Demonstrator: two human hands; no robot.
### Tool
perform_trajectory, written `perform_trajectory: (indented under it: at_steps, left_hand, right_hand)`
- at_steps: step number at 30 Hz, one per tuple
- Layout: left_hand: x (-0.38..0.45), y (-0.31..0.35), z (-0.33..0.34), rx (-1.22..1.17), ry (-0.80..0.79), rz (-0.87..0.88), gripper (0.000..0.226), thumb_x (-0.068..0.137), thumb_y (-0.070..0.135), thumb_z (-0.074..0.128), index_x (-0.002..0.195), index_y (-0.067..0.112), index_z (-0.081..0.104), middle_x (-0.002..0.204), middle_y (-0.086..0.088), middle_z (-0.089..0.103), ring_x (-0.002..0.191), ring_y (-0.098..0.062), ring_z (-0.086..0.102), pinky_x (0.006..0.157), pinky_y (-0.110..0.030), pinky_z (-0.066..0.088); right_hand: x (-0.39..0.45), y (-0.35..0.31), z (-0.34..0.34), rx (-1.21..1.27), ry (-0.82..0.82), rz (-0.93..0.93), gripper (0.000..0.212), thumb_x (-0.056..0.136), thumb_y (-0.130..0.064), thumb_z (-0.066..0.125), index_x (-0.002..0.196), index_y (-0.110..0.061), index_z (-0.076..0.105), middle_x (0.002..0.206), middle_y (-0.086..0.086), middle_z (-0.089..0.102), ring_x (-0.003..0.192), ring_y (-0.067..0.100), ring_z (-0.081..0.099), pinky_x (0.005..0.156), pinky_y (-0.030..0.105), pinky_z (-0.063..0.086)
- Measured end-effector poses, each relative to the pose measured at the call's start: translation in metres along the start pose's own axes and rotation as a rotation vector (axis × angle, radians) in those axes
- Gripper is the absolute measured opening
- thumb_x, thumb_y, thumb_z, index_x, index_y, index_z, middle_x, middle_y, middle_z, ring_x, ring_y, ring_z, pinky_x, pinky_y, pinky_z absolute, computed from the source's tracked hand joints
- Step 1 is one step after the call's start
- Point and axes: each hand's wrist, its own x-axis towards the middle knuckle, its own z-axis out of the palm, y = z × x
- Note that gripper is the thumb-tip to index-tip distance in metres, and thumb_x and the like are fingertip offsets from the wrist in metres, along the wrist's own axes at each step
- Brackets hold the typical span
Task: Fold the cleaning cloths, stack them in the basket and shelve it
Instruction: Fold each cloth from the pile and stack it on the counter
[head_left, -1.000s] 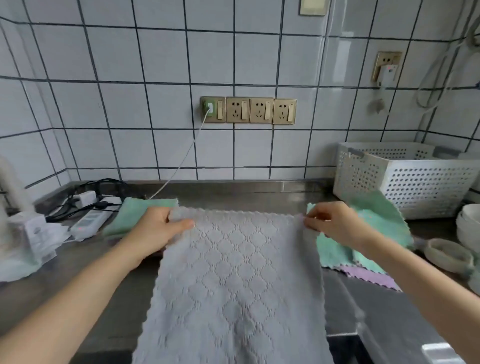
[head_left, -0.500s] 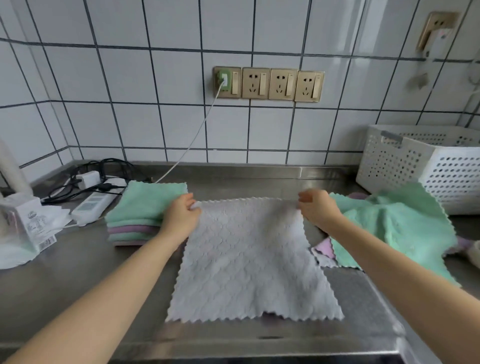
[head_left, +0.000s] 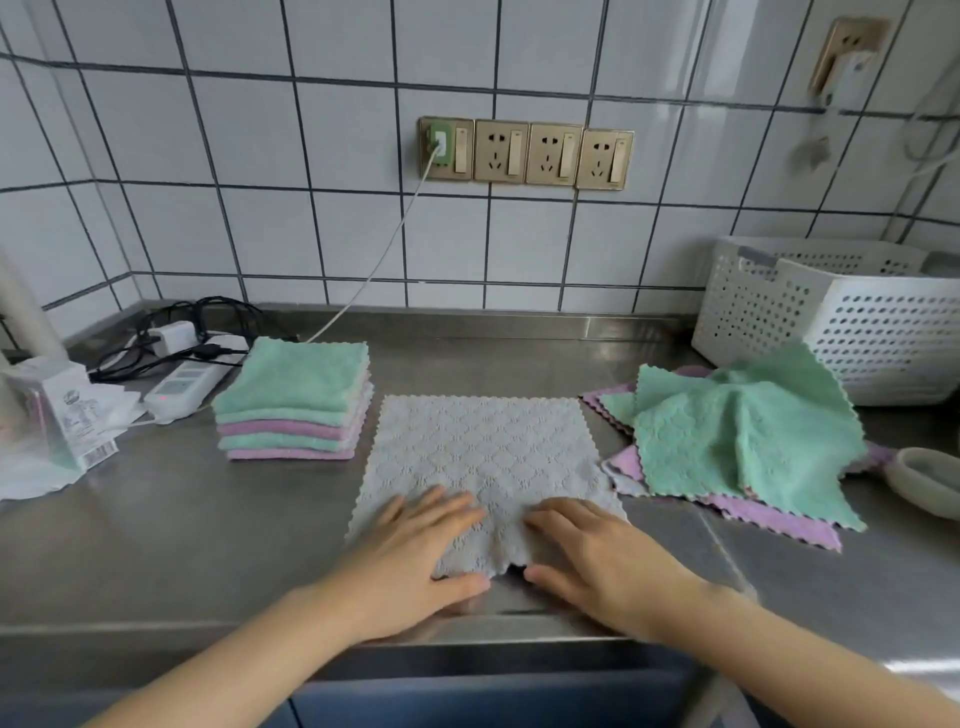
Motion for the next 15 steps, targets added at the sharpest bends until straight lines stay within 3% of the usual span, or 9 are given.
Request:
perform_trajectory:
  at_steps: [3, 4, 6, 7, 9, 10, 13, 15]
  left_hand:
    - [0.001, 0.001, 0.004, 0.034, 0.081, 0.006, 0.083, 0.076, 0.079, 0.014, 0.146, 0.035, 0.027, 0.154, 0.018, 0.019, 0.145, -0.006, 0.012, 0.117, -0.026, 0.006]
    - [-0.001, -0.001, 0.005, 0.028, 0.135, 0.029, 0.074, 0.085, 0.074, 0.018, 0.142, 0.031, 0.036, 0.151, 0.013, 0.032, 0.142, -0.008, 0.025, 0.114, -0.024, 0.018]
    - [-0.007, -0.003, 0.002, 0.065, 0.257, 0.082, 0.044, 0.093, 0.045, 0.037, 0.132, 0.03, 0.047, 0.136, 0.007, 0.055, 0.124, -0.011, 0.054, 0.093, -0.023, 0.047]
    - [-0.011, -0.005, -0.001, 0.072, 0.267, 0.086, 0.043, 0.091, 0.027, 0.044, 0.133, 0.031, 0.045, 0.135, 0.008, 0.055, 0.117, -0.013, 0.059, 0.085, -0.023, 0.051]
    - [-0.017, -0.014, -0.003, 0.028, 0.255, 0.051, 0.059, 0.091, 0.006, 0.042, 0.143, 0.033, 0.033, 0.146, 0.012, 0.041, 0.125, -0.013, 0.051, 0.095, -0.024, 0.044]
    - [-0.019, -0.021, -0.002, -0.003, 0.252, 0.015, 0.059, 0.093, 0.003, 0.039, 0.143, 0.032, 0.034, 0.148, 0.012, 0.038, 0.129, -0.013, 0.047, 0.1, -0.023, 0.039]
    - [-0.022, -0.035, -0.01, -0.163, 0.313, -0.121, 0.047, 0.093, 0.003, 0.043, 0.13, 0.029, 0.055, 0.133, 0.003, 0.058, 0.118, -0.016, 0.056, 0.095, -0.027, 0.044]
    - [-0.025, -0.042, -0.015, -0.192, 0.407, -0.121, 0.043, 0.091, 0.002, 0.05, 0.125, 0.027, 0.062, 0.124, 0.0, 0.065, 0.111, -0.016, 0.062, 0.092, -0.03, 0.049]
  right_hand:
    - [0.002, -0.004, 0.01, -0.07, 0.082, -0.01, 0.041, 0.09, -0.049, 0.045, 0.107, -0.016, 0.061, 0.11, 0.001, 0.063, 0.097, 0.022, 0.063, 0.079, 0.031, 0.055]
    - [0.003, -0.006, 0.01, -0.071, 0.073, -0.004, 0.038, 0.09, -0.047, 0.044, 0.103, -0.015, 0.062, 0.107, 0.001, 0.064, 0.095, 0.023, 0.064, 0.076, 0.031, 0.056]
    - [0.003, -0.008, 0.007, -0.102, 0.058, -0.006, 0.038, 0.09, -0.045, 0.042, 0.103, -0.015, 0.062, 0.106, 0.001, 0.064, 0.095, 0.023, 0.064, 0.074, 0.031, 0.056]
    - [0.001, -0.009, 0.005, -0.114, 0.057, -0.011, 0.04, 0.09, -0.047, 0.041, 0.106, -0.015, 0.061, 0.109, 0.001, 0.063, 0.099, 0.022, 0.063, 0.076, 0.031, 0.056]
    - [-0.002, -0.011, 0.001, -0.086, 0.053, 0.01, 0.049, 0.09, -0.052, 0.038, 0.116, -0.015, 0.056, 0.12, 0.0, 0.06, 0.111, 0.021, 0.057, 0.087, 0.031, 0.052]
    - [-0.003, -0.013, 0.0, -0.07, 0.053, 0.03, 0.053, 0.089, -0.055, 0.037, 0.12, -0.015, 0.054, 0.125, 0.0, 0.058, 0.115, 0.021, 0.054, 0.091, 0.031, 0.05]
    - [-0.002, -0.016, 0.005, -0.08, 0.069, 0.071, 0.054, 0.089, -0.055, 0.036, 0.121, -0.015, 0.052, 0.123, 0.0, 0.059, 0.113, 0.022, 0.055, 0.093, 0.033, 0.048]
    - [0.001, -0.019, 0.007, -0.086, 0.058, 0.089, 0.043, 0.09, -0.042, 0.038, 0.118, -0.014, 0.052, 0.118, 0.002, 0.059, 0.111, 0.025, 0.055, 0.089, 0.034, 0.048]
